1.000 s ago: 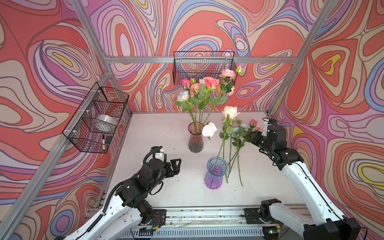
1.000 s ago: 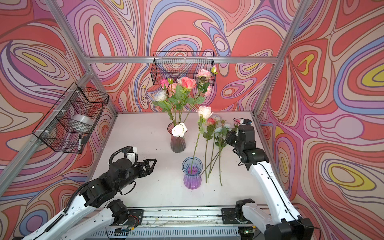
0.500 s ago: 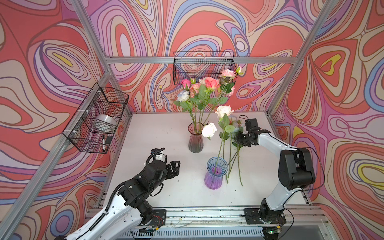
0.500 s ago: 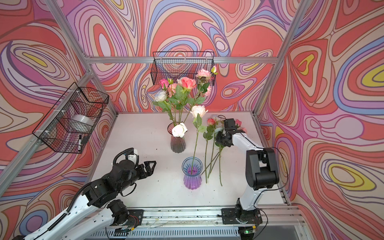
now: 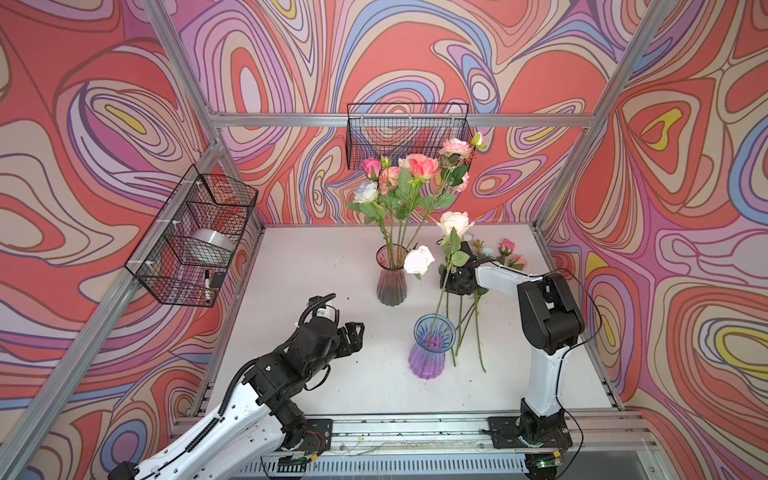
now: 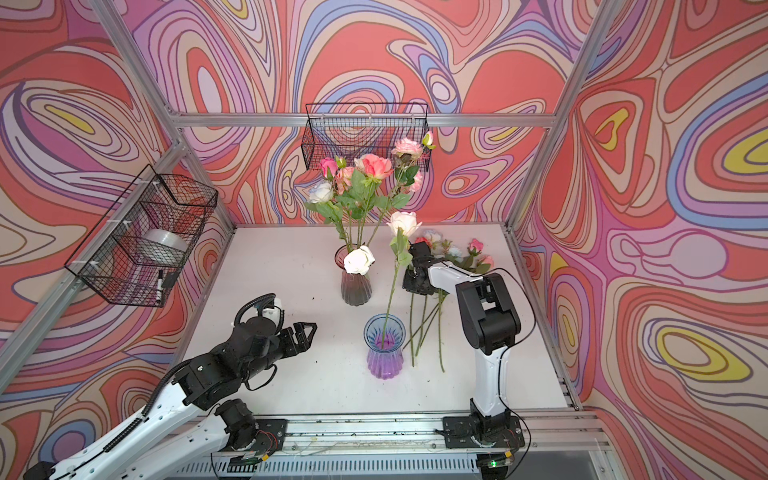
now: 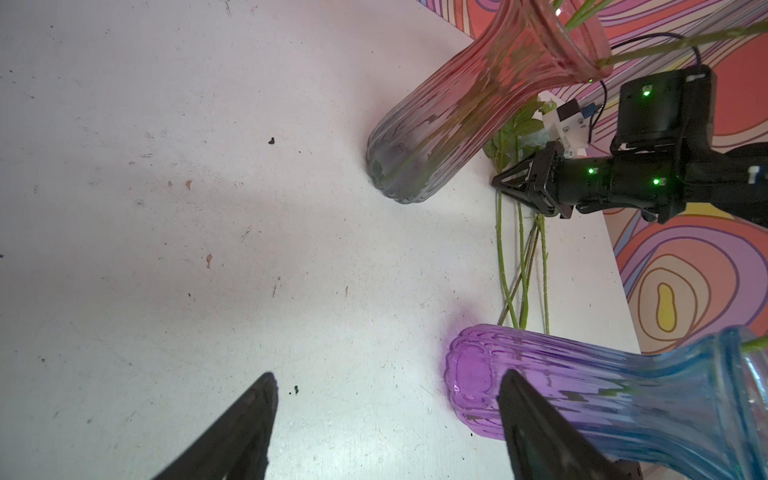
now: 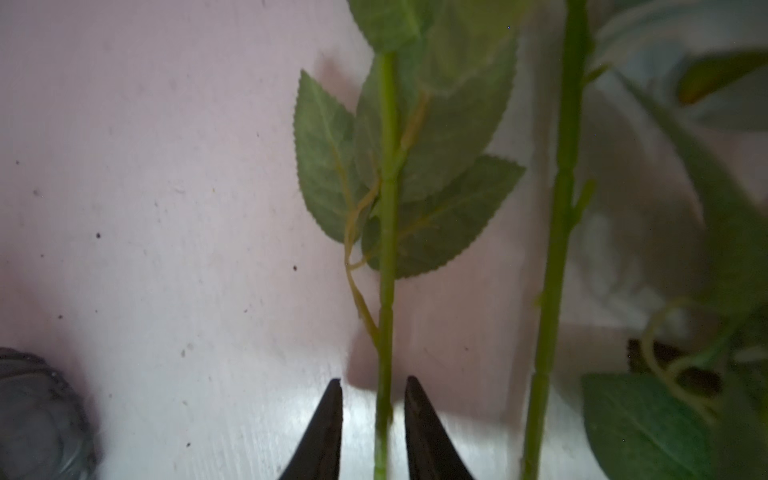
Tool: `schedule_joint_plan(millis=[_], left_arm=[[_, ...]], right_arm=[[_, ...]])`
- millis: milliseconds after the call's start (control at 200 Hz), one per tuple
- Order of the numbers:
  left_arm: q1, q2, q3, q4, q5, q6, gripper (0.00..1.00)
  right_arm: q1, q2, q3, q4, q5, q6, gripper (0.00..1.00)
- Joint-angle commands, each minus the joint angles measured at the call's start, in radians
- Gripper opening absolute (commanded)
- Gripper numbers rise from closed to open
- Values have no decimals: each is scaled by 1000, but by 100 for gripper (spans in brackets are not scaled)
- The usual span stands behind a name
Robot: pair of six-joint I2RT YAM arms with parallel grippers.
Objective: Arrange the flowers into the vase
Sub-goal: 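Lower the right gripper onto the loose roses and close on a pink rose stem, then lift the pink rose high above the table with the right gripper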
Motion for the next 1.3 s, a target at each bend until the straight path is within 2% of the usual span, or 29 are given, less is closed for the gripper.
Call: schedule_joint_plan(millis=[0,60,260,511,821,916,1106,1292], left_arm=[[3,-21,-19,5,-5,-22,84],[4,-27,-20,-4,-10,-21,84],[4,-36,-16,-26,-21,-12,84],[4,-45,8,-46,-38,2,84],[4,-43,35,-45,-39,7,84],[5,-56,27,-16,-24,12,85],[5,-116,-98,232,86,12,85],[5,-173,-281,553,163,-26,89]], right_arm=[[10,57,46,-24,99,9,25],[14,71,57,-26,109,4,21],[15,63,59,-19,114,-3,0],[15,-182,-40,78,40,21,0],[16,-477,-170,64,32,16,0],[15,-607,-261,88,47,14,0],[15,-901,-462,175,58,14,0],[15,-1006,-474,91,74,4,0]])
